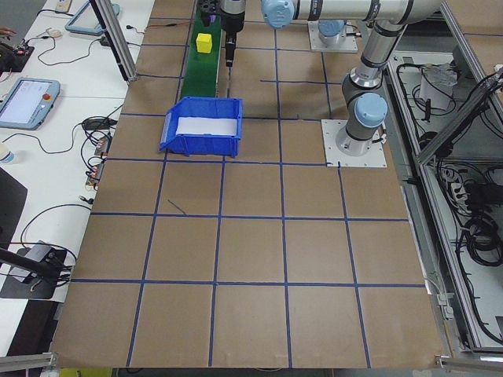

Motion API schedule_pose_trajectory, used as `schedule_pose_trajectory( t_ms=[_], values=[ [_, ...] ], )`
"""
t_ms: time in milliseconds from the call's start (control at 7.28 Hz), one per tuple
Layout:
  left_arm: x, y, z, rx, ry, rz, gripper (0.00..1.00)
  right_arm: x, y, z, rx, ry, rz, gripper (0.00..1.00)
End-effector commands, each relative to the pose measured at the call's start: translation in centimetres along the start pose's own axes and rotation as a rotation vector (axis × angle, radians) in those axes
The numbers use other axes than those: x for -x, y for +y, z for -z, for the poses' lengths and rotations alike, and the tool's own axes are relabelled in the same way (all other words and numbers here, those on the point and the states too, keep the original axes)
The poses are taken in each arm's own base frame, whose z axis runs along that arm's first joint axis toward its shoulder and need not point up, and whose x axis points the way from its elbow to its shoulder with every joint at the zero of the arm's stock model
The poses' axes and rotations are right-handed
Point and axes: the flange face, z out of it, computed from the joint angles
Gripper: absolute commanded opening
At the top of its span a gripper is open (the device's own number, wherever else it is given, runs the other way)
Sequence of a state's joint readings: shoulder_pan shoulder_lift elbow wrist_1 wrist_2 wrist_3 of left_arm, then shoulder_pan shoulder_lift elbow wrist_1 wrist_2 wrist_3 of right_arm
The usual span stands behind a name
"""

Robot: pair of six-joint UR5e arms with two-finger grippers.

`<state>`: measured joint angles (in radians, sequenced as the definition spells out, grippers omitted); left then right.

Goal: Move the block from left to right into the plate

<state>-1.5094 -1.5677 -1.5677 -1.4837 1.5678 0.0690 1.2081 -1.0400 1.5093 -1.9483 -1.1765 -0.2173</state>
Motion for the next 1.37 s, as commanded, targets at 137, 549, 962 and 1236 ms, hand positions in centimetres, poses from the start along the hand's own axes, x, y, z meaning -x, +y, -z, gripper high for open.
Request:
schedule_pose_trajectory(
  t_ms=[137, 549, 962, 1236],
  values=[
    [0.0, 0.0, 0.0, 0.0, 0.002, 0.0, 1.0, 2.2, 1.1, 0.2, 0.062, 0.147, 0.102, 0.89],
    [-0.1, 0.0, 0.0, 0.0, 0.002, -0.002, 1.0, 1.3, 0.8, 0.1, 0.065, 0.202, 0.045, 0.37],
    [-0.1, 0.0, -0.1, 0.001, 0.002, 0.0, 1.0, 0.2, -0.2, 8.6, -0.015, 0.317, 0.052, 0.3],
    [-0.1, 0.0, 0.0, 0.0, 0.002, 0.0, 1.0, -13.4, 1.9, 16.1, -0.029, 0.333, 0.151, 0.34]
  ],
)
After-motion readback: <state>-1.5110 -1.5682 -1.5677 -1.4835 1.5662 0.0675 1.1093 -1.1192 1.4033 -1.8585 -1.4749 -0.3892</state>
